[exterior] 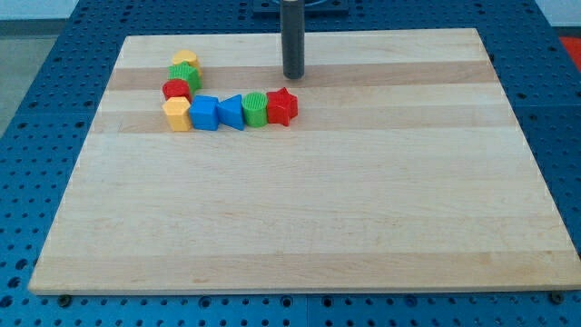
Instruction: Move the blue cube slightly downwards
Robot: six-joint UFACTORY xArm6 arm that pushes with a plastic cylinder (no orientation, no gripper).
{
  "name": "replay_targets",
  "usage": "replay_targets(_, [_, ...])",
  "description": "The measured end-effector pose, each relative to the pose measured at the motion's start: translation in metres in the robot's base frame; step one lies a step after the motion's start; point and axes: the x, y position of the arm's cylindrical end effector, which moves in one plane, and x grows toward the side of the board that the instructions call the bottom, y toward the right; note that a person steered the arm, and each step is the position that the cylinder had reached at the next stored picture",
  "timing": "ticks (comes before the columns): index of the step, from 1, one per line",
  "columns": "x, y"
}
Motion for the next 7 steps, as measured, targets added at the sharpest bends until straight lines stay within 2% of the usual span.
replay_targets(4, [0.016, -0.061])
replay_targets(7, [0.037, -0.076])
